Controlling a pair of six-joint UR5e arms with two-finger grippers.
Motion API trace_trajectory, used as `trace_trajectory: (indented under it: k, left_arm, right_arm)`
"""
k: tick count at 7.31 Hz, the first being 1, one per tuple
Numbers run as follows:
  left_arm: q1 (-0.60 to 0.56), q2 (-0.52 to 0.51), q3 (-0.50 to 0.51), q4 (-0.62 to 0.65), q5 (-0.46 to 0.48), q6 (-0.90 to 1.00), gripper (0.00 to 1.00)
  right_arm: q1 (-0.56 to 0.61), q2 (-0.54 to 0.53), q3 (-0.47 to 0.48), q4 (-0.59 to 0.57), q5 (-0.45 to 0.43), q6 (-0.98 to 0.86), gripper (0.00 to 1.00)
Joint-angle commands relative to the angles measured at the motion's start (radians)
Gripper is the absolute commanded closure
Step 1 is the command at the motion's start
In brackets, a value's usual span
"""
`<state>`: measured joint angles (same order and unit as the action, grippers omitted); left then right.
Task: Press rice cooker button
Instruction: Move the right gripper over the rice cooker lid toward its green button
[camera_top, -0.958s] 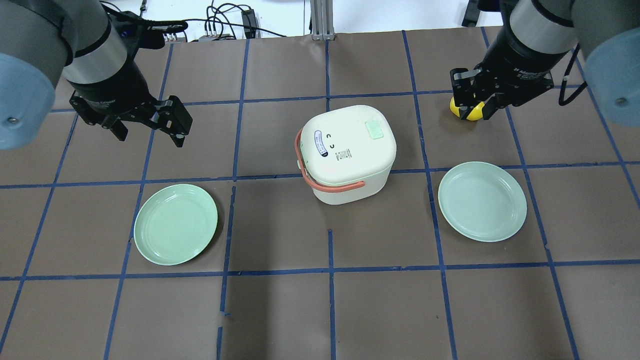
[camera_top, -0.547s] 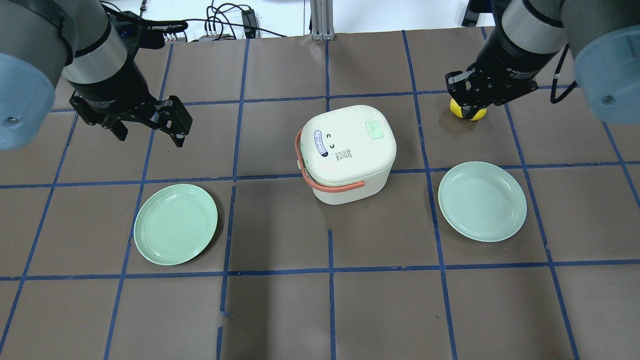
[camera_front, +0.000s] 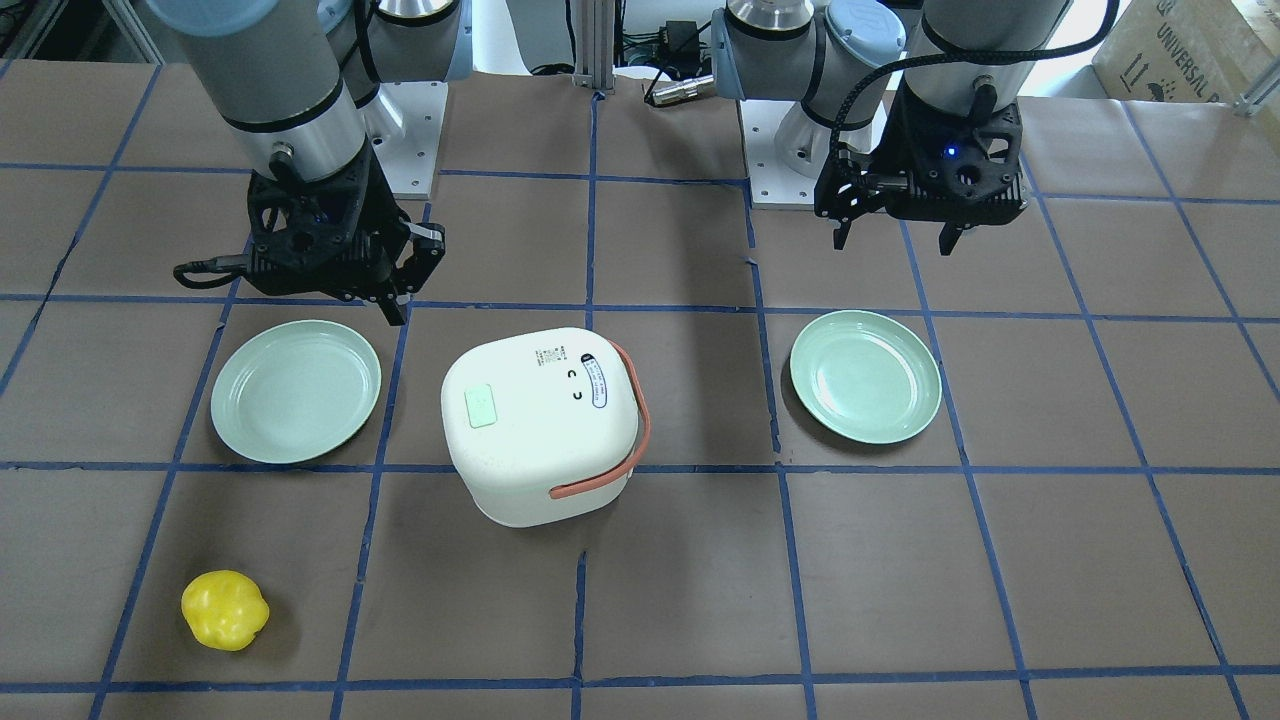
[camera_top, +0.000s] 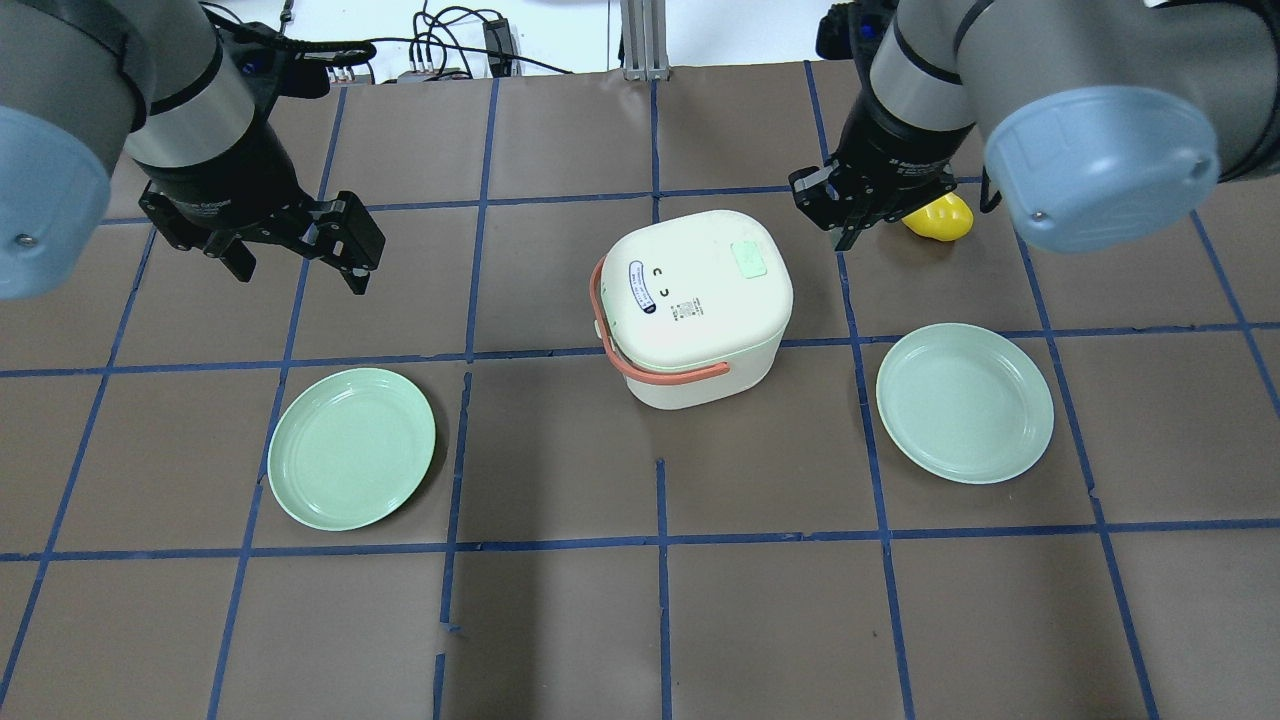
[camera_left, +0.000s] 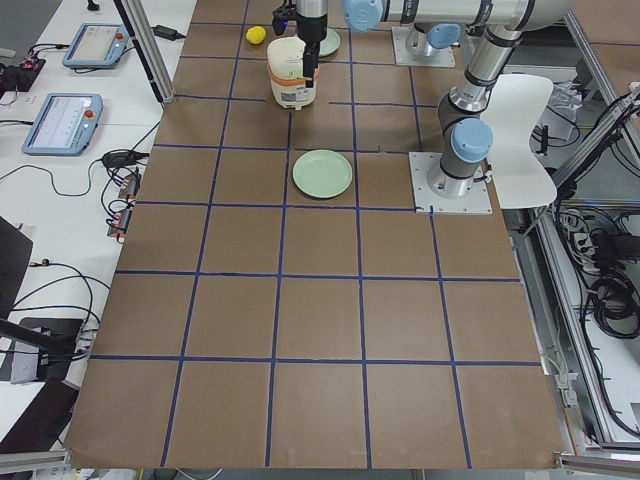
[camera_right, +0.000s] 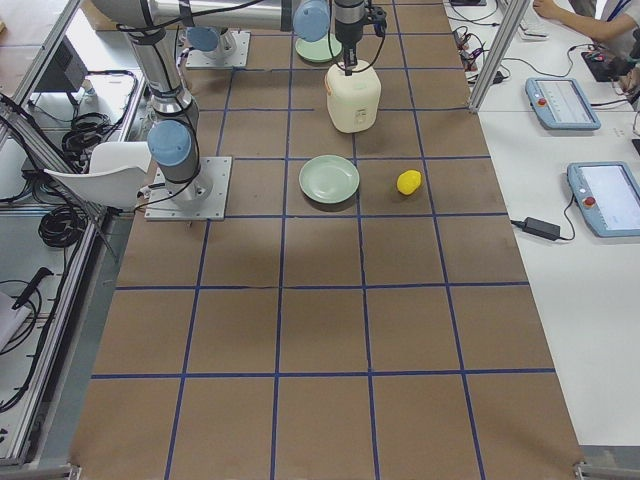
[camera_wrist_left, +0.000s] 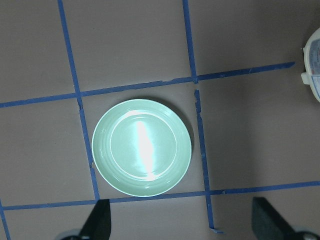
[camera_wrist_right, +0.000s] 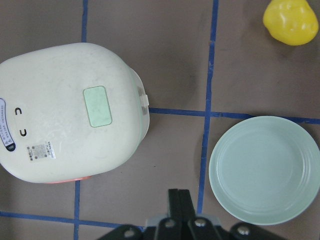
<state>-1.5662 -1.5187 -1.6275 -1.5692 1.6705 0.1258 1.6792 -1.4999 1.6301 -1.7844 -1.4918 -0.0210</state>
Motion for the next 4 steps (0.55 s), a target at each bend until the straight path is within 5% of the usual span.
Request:
trace_trajectory:
  k: [1,4]
  left_arm:
    - [0.000,0.000,0.000,0.000,0.000,0.000,0.00]
    - [0.000,0.000,0.000,0.000,0.000,0.000,0.00]
  right_arm:
    - [0.008,0.047,-0.003,-0.038,0.001,-0.001,1.00]
    - [0.027,0.096,-0.007,-0.125,0.057,0.022,1.00]
